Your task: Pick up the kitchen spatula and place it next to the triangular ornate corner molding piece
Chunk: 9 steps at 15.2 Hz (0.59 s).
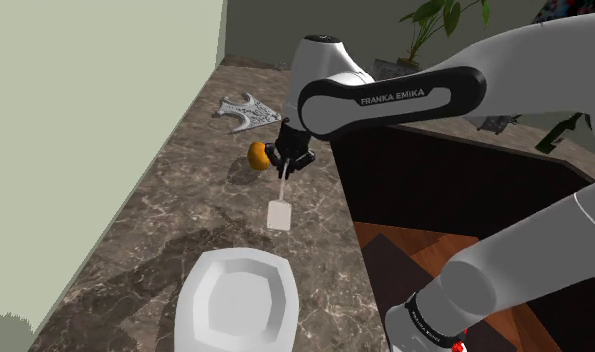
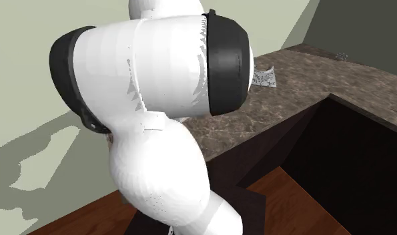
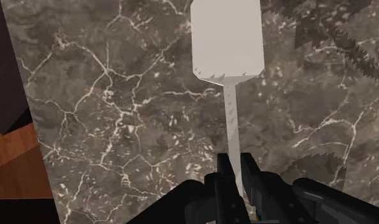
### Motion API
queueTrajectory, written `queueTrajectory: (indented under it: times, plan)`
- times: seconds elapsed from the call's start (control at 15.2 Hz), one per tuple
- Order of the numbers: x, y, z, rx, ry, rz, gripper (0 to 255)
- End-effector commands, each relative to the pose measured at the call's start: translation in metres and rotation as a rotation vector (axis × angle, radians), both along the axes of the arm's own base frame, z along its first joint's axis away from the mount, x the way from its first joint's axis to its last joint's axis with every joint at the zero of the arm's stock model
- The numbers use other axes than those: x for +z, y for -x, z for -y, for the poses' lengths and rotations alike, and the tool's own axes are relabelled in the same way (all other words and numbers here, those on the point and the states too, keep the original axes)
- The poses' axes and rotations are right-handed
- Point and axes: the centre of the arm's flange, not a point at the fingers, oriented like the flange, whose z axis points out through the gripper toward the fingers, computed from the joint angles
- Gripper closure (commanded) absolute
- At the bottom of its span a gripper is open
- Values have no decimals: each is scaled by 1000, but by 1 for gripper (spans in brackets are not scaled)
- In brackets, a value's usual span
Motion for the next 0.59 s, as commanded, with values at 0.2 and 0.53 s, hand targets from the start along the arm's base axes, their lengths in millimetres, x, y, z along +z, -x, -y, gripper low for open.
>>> queueTrajectory:
  times: [0.2,0.53]
  plan:
    - [-1,-66,-16,-1,-1,1,255]
    - [-1,-130,-32,-1,-1,1,255]
